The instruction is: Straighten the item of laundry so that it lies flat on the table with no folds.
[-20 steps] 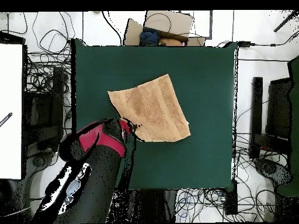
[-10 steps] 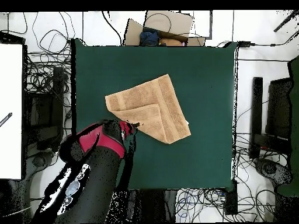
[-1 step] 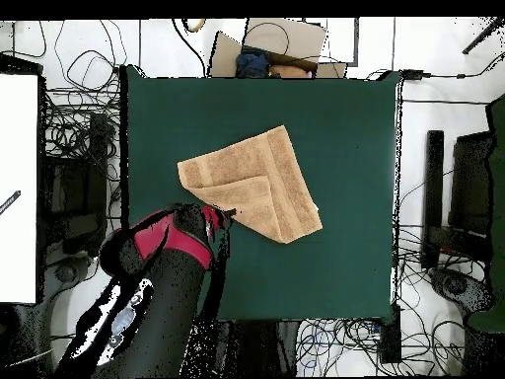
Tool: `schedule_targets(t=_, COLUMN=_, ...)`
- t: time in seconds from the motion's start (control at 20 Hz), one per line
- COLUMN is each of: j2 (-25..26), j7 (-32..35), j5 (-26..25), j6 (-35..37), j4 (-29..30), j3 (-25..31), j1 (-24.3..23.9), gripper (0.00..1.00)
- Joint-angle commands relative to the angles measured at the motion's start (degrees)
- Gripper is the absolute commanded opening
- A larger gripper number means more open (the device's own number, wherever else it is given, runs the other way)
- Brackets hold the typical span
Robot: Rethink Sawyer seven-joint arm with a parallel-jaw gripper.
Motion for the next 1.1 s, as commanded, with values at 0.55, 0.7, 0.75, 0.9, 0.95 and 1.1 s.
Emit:
schedule_targets(t=0.55, j2=-9.25, j7=-5.72, j5=3.34, j6=-0.27, j4=7.96, j3=15.45, j1=-19.8, gripper=1.0)
schedule_targets(t=0.7, j2=-9.75, j7=-9.17, j5=3.14, j6=2.26, j4=6.55, j3=19.31, j1=-25.15, gripper=1.0)
schedule_targets(t=0.75, j2=-9.57, j7=-10.49, j5=3.29, j6=3.38, j4=6.04, j3=20.72, j1=-26.98, gripper=1.0)
schedule_targets(t=0.9, j2=-7.45, j7=-13.15, j5=3.0, j6=3.9, j4=4.99, j3=25.48, j1=-32.36, gripper=1.0)
schedule_targets(t=0.95, j2=-6.66, j7=-13.76, j5=2.67, j6=4.18, j4=4.65, j3=27.11, j1=-34.0, gripper=1.0)
schedule_targets(t=1.1, j2=-4.21, j7=-15.93, j5=1.67, j6=4.96, j4=3.42, j3=31.14, j1=-37.9, gripper=1.0)
